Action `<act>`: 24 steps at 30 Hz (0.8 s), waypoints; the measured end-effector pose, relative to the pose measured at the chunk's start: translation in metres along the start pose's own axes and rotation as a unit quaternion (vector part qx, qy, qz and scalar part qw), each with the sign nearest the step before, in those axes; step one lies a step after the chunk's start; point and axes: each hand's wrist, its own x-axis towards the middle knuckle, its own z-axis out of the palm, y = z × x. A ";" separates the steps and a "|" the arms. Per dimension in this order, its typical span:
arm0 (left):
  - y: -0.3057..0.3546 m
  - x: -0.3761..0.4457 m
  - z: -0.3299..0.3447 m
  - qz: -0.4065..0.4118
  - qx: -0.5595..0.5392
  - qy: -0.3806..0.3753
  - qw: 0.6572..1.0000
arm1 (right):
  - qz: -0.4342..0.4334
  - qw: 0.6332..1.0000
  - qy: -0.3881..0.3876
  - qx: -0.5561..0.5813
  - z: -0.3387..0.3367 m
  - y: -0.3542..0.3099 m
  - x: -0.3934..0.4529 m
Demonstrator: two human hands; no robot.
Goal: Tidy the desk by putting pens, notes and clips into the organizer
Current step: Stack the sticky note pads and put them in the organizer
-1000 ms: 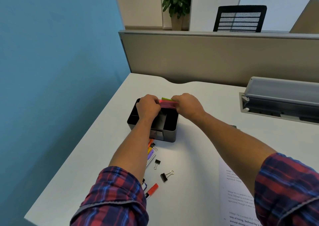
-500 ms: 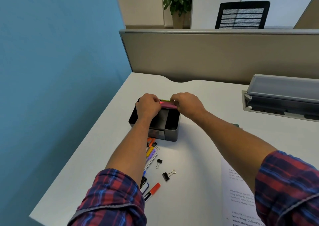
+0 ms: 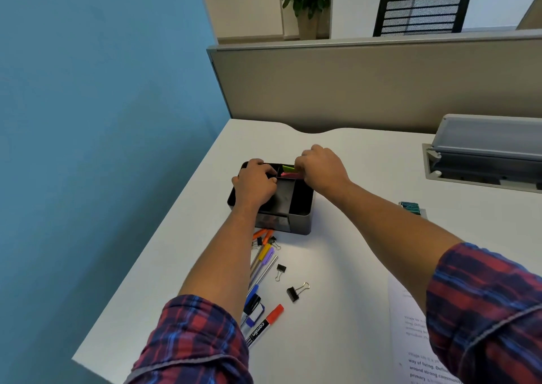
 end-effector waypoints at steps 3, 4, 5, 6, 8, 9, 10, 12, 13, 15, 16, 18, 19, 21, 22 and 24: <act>0.000 0.001 0.001 -0.005 0.002 -0.003 1.000 | -0.022 0.998 0.003 -0.060 -0.004 0.001 0.003; 0.000 0.001 0.001 -0.005 0.003 -0.002 1.000 | -0.019 0.998 -0.005 -0.062 -0.005 0.001 0.003; 0.000 0.001 0.001 -0.005 0.003 -0.001 1.000 | -0.015 0.998 -0.015 -0.057 -0.006 0.001 0.003; 0.000 0.001 0.001 -0.005 0.002 0.001 1.000 | -0.012 0.998 -0.025 -0.049 -0.006 0.001 0.004; 0.001 0.001 0.001 -0.007 -0.002 0.003 1.000 | -0.008 0.999 -0.038 -0.030 -0.006 0.002 0.003; 0.001 0.001 0.002 -0.008 -0.004 0.003 1.000 | -0.006 0.999 -0.045 -0.020 -0.005 0.003 0.003; 0.001 0.001 0.002 -0.009 -0.005 0.003 1.000 | -0.001 0.999 -0.051 -0.007 -0.005 0.005 0.002; 0.002 0.000 0.002 -0.010 -0.005 0.003 1.000 | 0.020 0.997 -0.062 0.032 -0.002 0.008 0.000; 0.002 0.000 0.002 -0.010 -0.005 0.004 1.000 | 0.030 0.996 -0.062 0.052 -0.001 0.010 0.000; 0.002 -0.001 0.002 -0.010 -0.005 0.004 1.000 | 0.039 0.995 -0.056 0.079 0.003 0.012 0.000; 0.002 -0.001 0.002 -0.010 -0.006 0.003 1.000 | 0.042 0.994 -0.054 0.090 0.004 0.012 0.000; 0.002 -0.001 0.001 -0.010 -0.008 0.003 1.000 | 0.054 0.991 -0.054 0.106 0.005 0.012 0.001; 0.002 -0.002 0.001 -0.011 -0.008 0.002 1.000 | 0.058 0.991 -0.056 0.110 0.006 0.011 0.002; 0.002 -0.002 0.001 -0.013 -0.008 0.001 1.000 | 0.060 0.991 -0.061 0.107 0.007 0.011 0.004; 0.002 -0.002 0.001 -0.014 -0.008 0.001 1.000 | 0.060 0.990 -0.068 0.107 0.007 0.010 0.005; 0.002 -0.002 0.001 -0.015 -0.009 0.001 1.000 | 0.059 0.989 -0.079 0.107 0.007 0.009 0.006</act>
